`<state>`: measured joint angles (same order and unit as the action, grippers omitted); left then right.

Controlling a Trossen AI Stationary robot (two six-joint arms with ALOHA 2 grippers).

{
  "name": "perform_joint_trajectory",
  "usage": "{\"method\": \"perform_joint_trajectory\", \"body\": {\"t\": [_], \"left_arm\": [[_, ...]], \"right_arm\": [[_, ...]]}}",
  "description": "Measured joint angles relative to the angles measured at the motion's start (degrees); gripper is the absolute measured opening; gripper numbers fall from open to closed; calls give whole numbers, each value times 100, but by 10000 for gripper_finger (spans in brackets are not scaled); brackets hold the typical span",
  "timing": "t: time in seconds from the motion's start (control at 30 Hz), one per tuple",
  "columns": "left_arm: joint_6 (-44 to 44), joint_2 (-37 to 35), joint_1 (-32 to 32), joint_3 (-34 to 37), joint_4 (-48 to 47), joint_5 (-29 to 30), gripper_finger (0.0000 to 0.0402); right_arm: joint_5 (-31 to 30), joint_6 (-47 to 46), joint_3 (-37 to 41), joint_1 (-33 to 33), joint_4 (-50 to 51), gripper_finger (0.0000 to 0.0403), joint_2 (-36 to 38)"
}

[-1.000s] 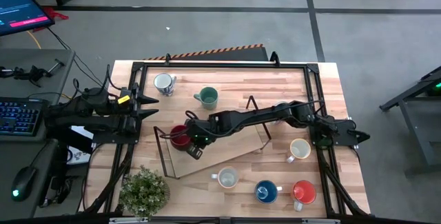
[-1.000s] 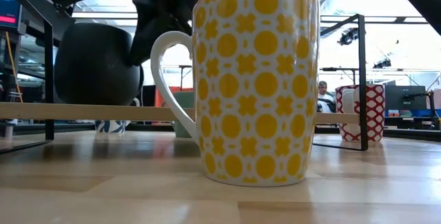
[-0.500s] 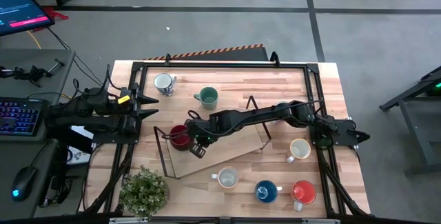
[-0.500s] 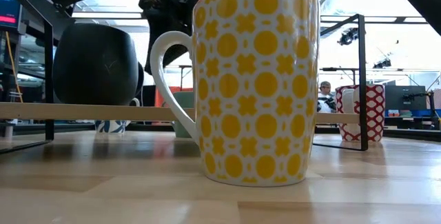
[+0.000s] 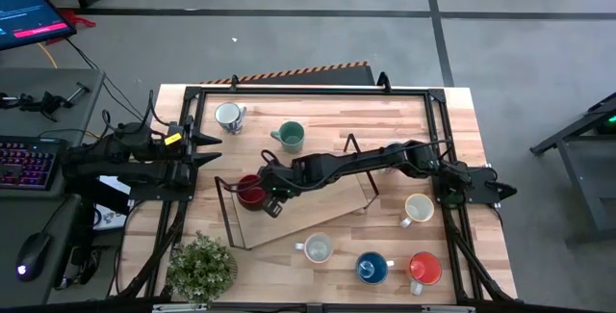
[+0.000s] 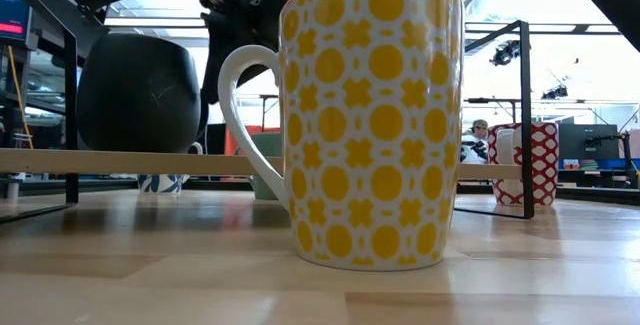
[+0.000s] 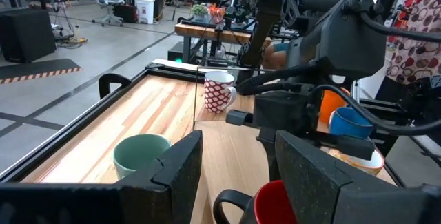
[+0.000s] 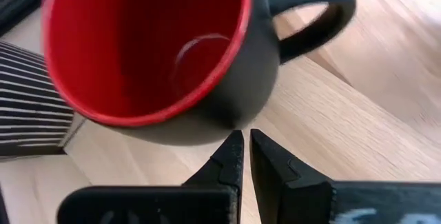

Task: Place coffee mugs
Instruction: Put the black mug on the shelf, then put the blue pattern mug on the shelf

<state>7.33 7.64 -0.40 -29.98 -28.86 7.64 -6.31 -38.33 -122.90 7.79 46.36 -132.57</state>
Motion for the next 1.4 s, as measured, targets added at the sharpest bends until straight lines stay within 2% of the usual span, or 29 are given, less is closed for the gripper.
{"method": "perform_joint_trajectory", "body": {"t": [0.63, 0.8, 0.97, 1.03, 1.23, 1.4], "left_arm": [[0, 0, 0, 0, -2, 0, 175], [0, 0, 0, 0, -2, -1, 175], [-11, 0, 0, 0, -2, 0, 175], [-61, 0, 0, 0, -2, 0, 175], [-142, 0, 0, 0, -39, 0, 175], [-118, 0, 0, 0, -165, 6, 175]], "right_arm": [[375, 187, -1, 1, -456, 11, 2], [827, 253, -1, 0, -456, 11, 2], [971, 405, 0, 2, -379, 11, 38], [935, 433, -1, 2, -160, 11, 136], [10, 504, -1, -32, 1440, 11, 745], [-429, 848, -3, -68, 2699, 11, 1457]]}}
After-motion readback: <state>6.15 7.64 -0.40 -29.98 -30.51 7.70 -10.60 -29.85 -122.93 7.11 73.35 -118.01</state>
